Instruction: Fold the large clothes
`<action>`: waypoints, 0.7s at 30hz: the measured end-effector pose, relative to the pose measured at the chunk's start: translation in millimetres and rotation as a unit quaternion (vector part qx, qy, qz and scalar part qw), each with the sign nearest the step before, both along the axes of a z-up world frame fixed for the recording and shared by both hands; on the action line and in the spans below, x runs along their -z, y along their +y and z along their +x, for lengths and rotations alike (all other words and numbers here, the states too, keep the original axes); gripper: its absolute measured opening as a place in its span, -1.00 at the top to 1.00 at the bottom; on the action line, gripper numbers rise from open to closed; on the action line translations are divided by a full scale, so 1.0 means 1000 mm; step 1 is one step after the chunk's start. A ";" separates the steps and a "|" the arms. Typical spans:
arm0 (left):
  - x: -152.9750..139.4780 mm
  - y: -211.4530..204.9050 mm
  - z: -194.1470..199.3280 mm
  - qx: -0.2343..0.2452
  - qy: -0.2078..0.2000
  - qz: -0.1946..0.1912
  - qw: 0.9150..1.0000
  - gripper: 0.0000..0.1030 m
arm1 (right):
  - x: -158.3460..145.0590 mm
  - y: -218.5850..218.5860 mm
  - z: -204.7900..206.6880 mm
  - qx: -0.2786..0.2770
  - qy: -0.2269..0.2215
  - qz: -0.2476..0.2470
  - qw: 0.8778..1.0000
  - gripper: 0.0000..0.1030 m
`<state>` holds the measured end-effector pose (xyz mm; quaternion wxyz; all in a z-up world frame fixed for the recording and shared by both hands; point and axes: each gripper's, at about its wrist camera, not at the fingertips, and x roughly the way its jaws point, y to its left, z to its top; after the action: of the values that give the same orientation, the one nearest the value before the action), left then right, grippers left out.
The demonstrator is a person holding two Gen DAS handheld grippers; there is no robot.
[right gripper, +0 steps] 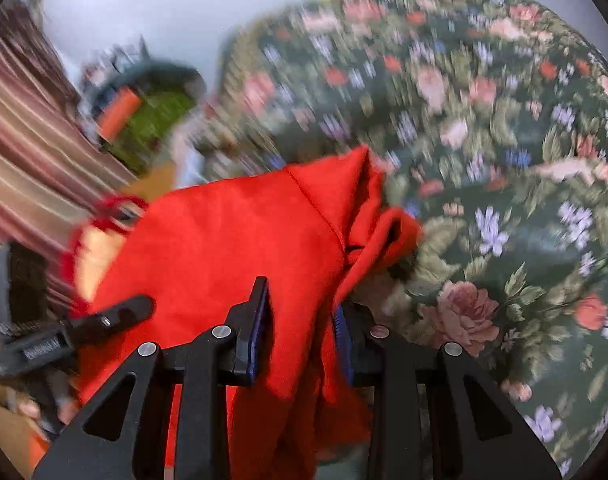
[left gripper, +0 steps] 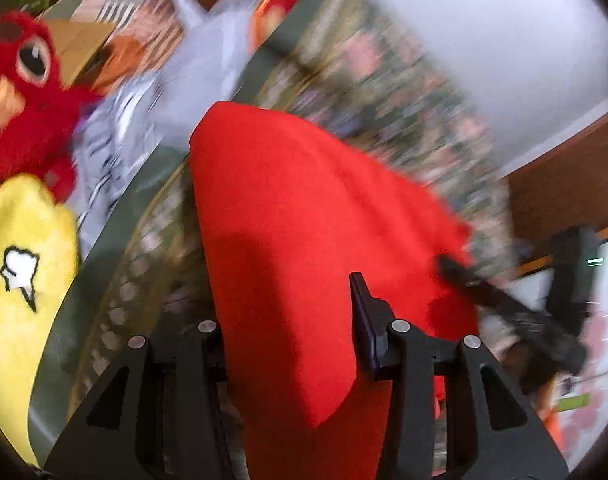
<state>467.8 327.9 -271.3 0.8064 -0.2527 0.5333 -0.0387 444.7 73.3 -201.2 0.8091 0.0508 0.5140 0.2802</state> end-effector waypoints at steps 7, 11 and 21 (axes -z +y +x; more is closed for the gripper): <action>0.023 0.023 -0.023 -0.039 -0.009 -0.025 0.999 -0.17 | 0.001 -0.002 -0.022 -0.043 -0.024 -0.070 0.996 0.24; 0.008 0.008 -0.052 -0.031 -0.021 0.041 0.998 -0.30 | -0.002 -0.009 -0.038 -0.049 -0.020 -0.112 0.992 -0.14; -0.037 -0.029 -0.122 -0.019 -0.042 0.105 0.993 -0.34 | -0.043 -0.049 -0.109 -0.063 -0.043 -0.123 0.989 -0.24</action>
<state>345.8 298.7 -234.6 0.8506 -0.1747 0.4954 0.0218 335.4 24.6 -158.4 0.8111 -0.0940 0.5119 0.2671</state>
